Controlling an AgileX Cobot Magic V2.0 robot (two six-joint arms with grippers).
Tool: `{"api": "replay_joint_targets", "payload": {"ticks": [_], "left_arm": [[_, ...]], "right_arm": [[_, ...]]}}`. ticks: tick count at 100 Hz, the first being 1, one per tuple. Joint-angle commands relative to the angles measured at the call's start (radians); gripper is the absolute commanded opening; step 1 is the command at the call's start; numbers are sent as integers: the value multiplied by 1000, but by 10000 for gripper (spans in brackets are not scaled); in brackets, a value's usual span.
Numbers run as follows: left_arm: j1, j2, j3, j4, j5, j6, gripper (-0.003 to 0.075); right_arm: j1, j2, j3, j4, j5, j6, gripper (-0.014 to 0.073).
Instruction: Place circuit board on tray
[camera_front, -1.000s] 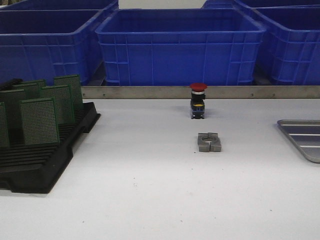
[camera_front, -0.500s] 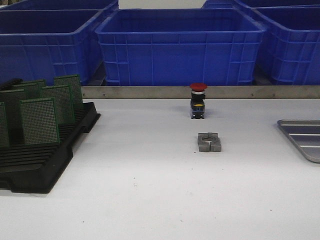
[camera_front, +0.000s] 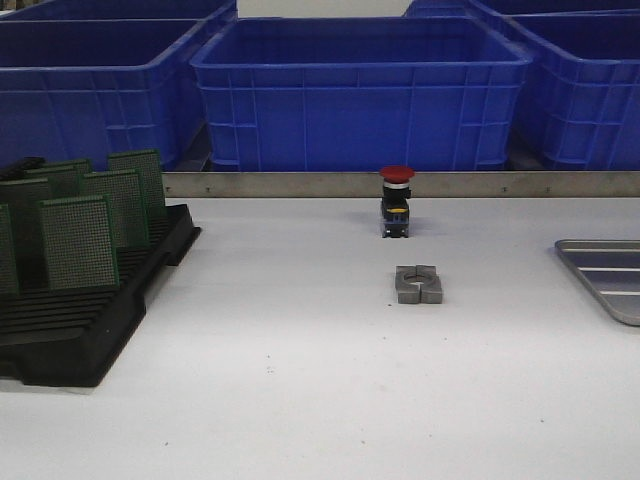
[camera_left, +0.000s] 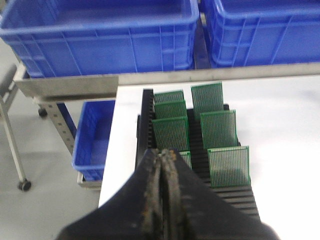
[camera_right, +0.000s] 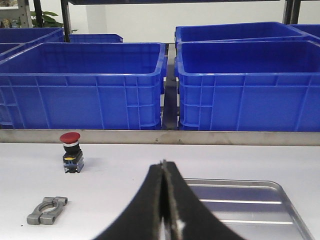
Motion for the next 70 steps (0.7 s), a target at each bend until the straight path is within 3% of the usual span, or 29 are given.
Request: {"api": "replay_joint_targets", "payload": {"ticks": [1, 30, 40, 56, 70], "left_arm": [[3, 48, -44, -13, -69, 2, -18], [3, 110, -44, -17, -57, 2, 6], [3, 110, -44, -17, -57, 2, 114], [3, 110, -44, -17, -55, 2, 372], [3, 110, -44, -42, -76, 2, 398]], "right_arm": [[0, -23, -13, -10, -81, -3, -69], [0, -23, -13, -10, -81, -3, -69], [0, -23, -13, -10, -81, -3, -69], [0, -23, -13, -10, -81, -3, -69], [0, -23, -13, -10, -81, -3, -69]]}}
